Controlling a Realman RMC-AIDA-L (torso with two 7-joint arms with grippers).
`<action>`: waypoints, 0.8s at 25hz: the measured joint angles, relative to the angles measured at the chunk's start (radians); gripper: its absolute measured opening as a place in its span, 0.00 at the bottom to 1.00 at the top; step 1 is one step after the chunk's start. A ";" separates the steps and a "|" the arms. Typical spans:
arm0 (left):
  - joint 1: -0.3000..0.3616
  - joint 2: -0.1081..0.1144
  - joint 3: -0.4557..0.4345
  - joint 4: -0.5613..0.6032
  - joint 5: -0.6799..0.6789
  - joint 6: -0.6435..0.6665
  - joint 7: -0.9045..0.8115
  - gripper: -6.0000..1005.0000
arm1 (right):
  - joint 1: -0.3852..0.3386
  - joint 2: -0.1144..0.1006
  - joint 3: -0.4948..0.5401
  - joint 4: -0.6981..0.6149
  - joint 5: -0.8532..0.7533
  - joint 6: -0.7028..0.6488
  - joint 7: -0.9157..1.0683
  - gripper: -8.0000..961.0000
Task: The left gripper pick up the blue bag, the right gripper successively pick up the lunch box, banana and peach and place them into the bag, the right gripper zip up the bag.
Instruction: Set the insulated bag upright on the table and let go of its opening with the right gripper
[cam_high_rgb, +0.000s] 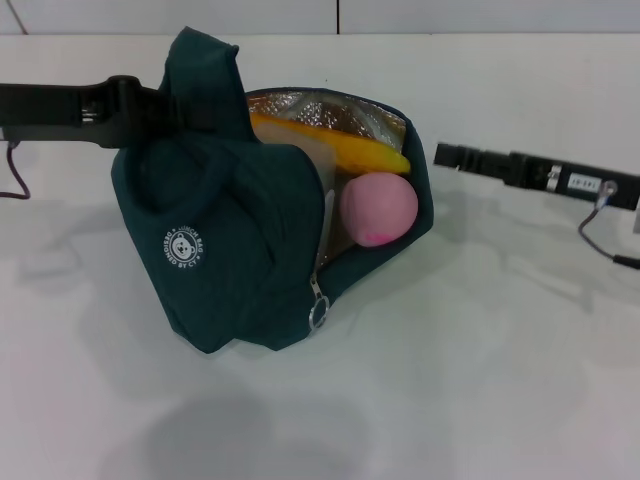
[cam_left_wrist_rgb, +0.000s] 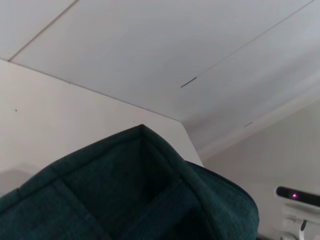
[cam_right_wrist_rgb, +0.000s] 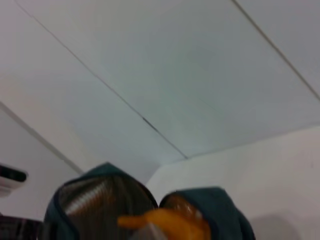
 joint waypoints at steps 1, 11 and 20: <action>0.000 0.000 0.000 0.000 0.000 0.000 0.000 0.06 | 0.002 0.004 0.000 0.009 -0.008 0.000 0.001 0.63; -0.001 -0.004 0.001 0.000 0.000 0.000 0.000 0.06 | 0.017 0.015 -0.037 0.008 -0.056 0.073 -0.004 0.59; -0.003 -0.004 0.003 0.000 0.000 0.001 0.000 0.06 | 0.050 0.027 -0.070 0.012 -0.058 0.100 -0.007 0.46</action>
